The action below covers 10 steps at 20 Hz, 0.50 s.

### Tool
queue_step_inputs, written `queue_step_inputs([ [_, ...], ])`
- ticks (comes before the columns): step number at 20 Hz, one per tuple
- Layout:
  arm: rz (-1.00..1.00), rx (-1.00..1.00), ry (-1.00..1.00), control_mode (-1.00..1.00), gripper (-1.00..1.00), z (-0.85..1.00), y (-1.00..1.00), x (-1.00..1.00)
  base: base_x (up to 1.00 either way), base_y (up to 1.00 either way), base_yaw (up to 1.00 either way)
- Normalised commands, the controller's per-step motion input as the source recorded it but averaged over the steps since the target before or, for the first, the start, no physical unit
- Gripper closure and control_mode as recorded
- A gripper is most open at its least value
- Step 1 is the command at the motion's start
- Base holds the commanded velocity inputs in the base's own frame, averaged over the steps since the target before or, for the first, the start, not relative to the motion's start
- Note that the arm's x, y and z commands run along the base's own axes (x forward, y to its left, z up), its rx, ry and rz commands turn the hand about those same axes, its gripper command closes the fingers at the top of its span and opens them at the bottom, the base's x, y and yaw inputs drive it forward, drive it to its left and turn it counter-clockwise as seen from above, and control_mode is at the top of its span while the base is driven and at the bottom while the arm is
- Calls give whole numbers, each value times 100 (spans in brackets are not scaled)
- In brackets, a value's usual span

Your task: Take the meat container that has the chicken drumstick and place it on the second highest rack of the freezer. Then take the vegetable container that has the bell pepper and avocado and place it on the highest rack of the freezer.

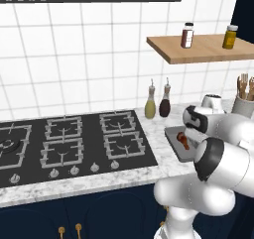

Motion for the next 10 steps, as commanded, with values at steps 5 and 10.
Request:
queue_step_inputs([
  [5, 2, 2, 5, -100, -100, -21, -2, -3, 0, 0, 0],
  [10, 0, 1, 7, -100, -100, -35, 0, 0, 0, 0, 0],
])
